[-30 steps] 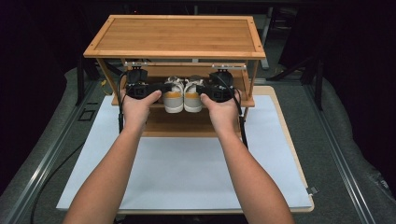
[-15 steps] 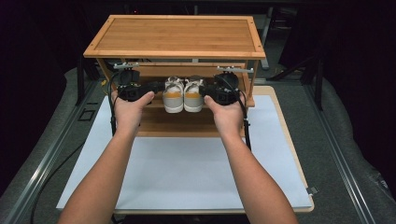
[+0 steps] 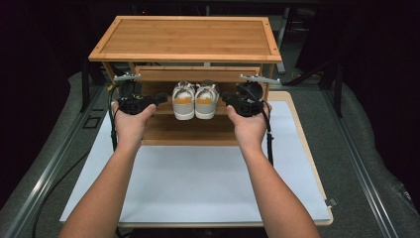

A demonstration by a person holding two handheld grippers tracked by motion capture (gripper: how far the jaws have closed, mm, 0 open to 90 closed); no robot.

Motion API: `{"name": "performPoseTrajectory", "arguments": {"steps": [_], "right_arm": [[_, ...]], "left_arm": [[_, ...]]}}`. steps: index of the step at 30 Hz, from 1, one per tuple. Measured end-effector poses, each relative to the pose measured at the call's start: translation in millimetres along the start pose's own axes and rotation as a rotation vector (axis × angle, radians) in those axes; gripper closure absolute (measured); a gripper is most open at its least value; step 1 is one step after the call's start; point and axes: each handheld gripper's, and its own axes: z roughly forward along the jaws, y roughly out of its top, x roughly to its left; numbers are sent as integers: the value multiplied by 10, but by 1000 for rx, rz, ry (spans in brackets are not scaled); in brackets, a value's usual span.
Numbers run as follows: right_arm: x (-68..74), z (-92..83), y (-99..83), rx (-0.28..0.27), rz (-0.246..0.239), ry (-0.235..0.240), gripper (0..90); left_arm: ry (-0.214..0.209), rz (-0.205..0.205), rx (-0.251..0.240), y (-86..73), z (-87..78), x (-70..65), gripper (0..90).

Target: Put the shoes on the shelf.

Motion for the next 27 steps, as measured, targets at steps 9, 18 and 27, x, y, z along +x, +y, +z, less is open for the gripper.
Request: {"name": "performPoseTrajectory", "arguments": {"steps": [9,18,27], "right_arm": [[-21,113,-110,44,-15,8,900],[-49,252,-177,55,1,30,900],[-41,337,-187,50,2,50,900]], "left_arm": [[4,8,19,-80,81,22,900],[-14,-19,36,-147,206,60,900],[-3,-17,24,-166,280,35,900]]}}
